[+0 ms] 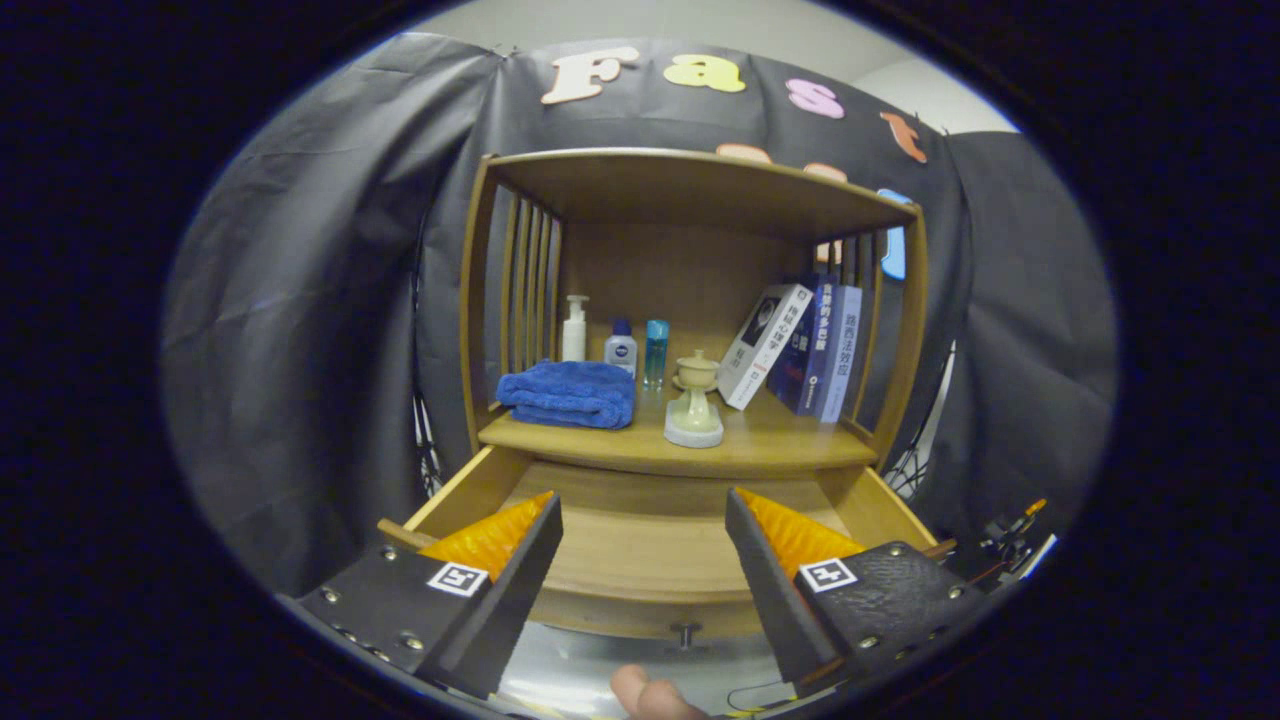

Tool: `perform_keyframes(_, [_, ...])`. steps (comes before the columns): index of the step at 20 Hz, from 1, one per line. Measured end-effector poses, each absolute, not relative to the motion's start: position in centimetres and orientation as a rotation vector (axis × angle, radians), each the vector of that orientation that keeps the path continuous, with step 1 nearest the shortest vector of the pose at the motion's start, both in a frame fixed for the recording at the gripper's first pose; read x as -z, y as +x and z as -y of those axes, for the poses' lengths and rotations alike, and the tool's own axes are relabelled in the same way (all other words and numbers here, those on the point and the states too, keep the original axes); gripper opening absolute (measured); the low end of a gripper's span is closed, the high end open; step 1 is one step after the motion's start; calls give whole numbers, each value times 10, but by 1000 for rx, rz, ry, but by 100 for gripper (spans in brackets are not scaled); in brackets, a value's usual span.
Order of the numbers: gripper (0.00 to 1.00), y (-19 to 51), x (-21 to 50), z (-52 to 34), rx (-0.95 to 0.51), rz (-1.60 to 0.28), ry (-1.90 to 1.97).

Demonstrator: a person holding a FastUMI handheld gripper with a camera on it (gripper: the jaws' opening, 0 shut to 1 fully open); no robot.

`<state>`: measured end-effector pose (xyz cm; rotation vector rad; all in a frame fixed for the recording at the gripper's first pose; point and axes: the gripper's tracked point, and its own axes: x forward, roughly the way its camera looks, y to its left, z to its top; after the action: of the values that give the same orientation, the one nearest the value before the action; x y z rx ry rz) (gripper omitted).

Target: Pull open the drawer, take out the items inside it, and place them on the countertop above the cabinet.

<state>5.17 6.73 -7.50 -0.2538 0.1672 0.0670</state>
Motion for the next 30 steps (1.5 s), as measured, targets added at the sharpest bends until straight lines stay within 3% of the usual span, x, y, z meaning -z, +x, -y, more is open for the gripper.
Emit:
perform_keyframes(6, [97, 12, 108, -37, -28, -96, -245])
perform_keyframes(13, [97, -6, 152, -3, -10, -141, -89])
perform_keyframes(30, [98, 69, 211, 15, -6, -173, -98])
